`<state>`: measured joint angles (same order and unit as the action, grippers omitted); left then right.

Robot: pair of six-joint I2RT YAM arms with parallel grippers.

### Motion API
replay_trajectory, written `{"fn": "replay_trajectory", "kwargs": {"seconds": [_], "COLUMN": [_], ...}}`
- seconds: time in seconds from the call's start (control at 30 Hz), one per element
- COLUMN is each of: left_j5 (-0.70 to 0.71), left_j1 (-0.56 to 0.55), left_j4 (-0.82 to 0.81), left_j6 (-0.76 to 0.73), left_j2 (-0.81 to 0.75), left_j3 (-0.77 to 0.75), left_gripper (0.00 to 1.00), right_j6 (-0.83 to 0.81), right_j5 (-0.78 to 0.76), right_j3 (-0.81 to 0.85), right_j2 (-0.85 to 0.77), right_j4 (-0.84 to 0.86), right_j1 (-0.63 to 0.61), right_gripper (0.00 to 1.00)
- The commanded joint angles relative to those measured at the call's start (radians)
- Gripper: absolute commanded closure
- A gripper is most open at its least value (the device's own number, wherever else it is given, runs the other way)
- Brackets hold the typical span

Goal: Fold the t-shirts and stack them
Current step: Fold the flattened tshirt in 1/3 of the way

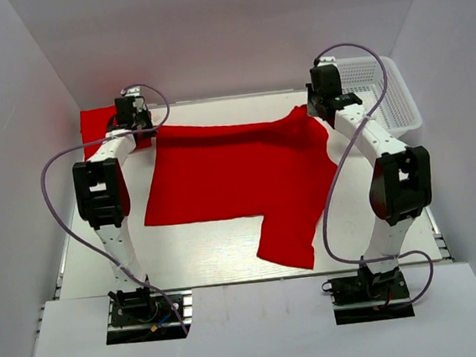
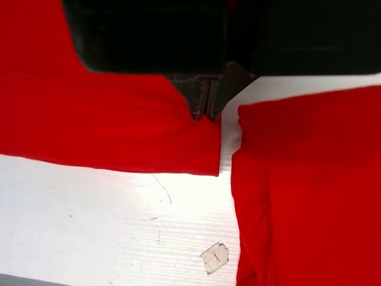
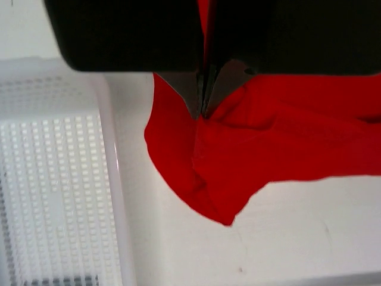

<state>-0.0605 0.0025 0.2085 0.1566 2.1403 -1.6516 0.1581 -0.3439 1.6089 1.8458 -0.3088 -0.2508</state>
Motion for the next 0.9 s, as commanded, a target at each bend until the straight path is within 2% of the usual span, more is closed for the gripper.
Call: {"fn": "replay_trajectory", "kwargs": {"seconds": [0.0,0.2,0.47,0.67,0.87], "left_j5": [-0.007,-0.007,0.011,-0.001,-0.001], "left_j1": [0.005,0.005,0.005,0.005,0.005], "left_j4": [0.023,0.052,0.074,0.083,0.101], "left_j6": [-0.04,-0.049,-0.04,-0.04,-0.049], "left_j2": [-0.102,-0.157,-0.18,-0.171,-0.171], "left_j3": [0.045,0.131,0.194,0.176,0.176], "left_gripper": [1.0,1.0,1.0,1.0,1.0], "right_j6": [0.061,0.136,0.352,0.409,0.448], "right_j5": [0.008,0.04,0.126,0.141,0.201], "right_j3": [-0.058,-0.153,-0.297,-0.192,-0.266], "right_j2": [-0.057,-0.1,-0.206,-0.168,-0.143], "right_j4": [-0.07,-0.124,-0.214,-0.417,-0.42], "right_j1": [0.001,-0.001,-0.002,0.001,0.004], "right_gripper": [1.0,1.0,1.0,1.0,1.0]}}
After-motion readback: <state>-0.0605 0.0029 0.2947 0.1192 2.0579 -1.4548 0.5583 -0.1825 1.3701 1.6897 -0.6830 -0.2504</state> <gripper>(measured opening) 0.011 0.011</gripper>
